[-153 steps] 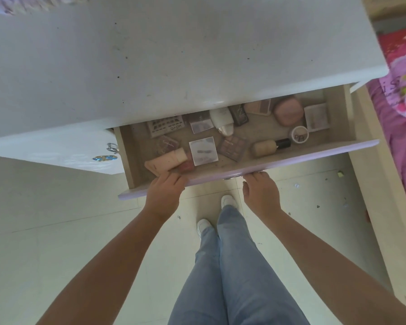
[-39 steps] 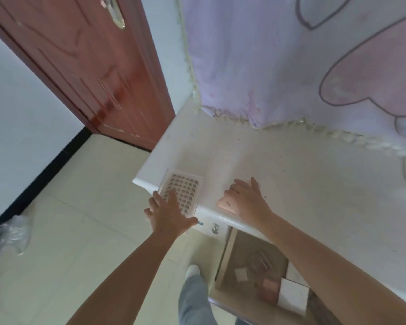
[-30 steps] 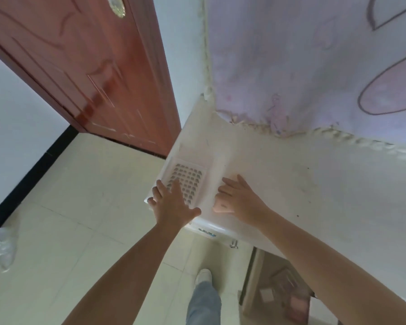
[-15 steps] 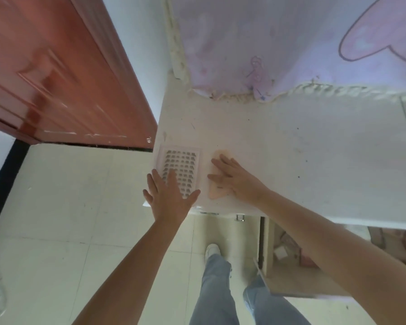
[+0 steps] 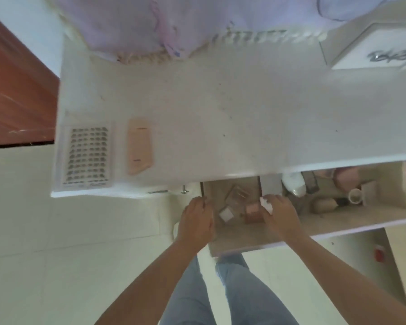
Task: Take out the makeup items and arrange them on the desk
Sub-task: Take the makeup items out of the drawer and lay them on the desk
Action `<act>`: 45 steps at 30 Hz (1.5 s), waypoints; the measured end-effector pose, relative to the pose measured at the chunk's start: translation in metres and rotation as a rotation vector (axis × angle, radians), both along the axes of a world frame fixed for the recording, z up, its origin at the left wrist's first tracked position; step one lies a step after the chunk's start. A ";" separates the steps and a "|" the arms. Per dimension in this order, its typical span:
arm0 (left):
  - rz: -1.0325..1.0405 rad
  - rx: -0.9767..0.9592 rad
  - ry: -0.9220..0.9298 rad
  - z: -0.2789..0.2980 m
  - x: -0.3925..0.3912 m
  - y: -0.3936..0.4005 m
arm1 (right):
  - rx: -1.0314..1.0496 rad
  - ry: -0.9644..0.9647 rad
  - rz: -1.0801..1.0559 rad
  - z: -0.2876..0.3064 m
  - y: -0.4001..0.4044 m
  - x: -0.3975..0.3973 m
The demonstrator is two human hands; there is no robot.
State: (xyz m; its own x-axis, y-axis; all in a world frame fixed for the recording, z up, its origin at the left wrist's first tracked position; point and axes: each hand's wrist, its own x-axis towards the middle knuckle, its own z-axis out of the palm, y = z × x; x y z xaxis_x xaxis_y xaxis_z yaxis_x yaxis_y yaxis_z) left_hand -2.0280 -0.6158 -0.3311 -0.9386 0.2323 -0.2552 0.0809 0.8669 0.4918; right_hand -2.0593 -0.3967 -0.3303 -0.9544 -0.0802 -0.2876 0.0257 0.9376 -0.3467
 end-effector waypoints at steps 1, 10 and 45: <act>0.049 -0.064 -0.034 -0.004 0.001 0.013 | 0.058 -0.094 -0.084 -0.009 0.012 -0.003; 0.274 -0.217 -0.196 -0.027 0.012 0.057 | 0.142 -0.157 -0.399 -0.064 0.003 -0.042; -0.871 -0.536 0.204 -0.063 -0.063 0.193 | 0.355 0.382 -0.063 -0.041 0.149 0.013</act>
State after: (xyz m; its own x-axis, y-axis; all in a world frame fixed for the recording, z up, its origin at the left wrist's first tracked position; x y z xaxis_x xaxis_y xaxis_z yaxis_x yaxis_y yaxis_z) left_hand -2.0913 -0.4224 -0.3941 -0.5374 0.7528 -0.3800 0.8215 0.5692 -0.0341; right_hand -2.0465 -0.2472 -0.3717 -0.9964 0.0196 0.0826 0.0194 0.9998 -0.0034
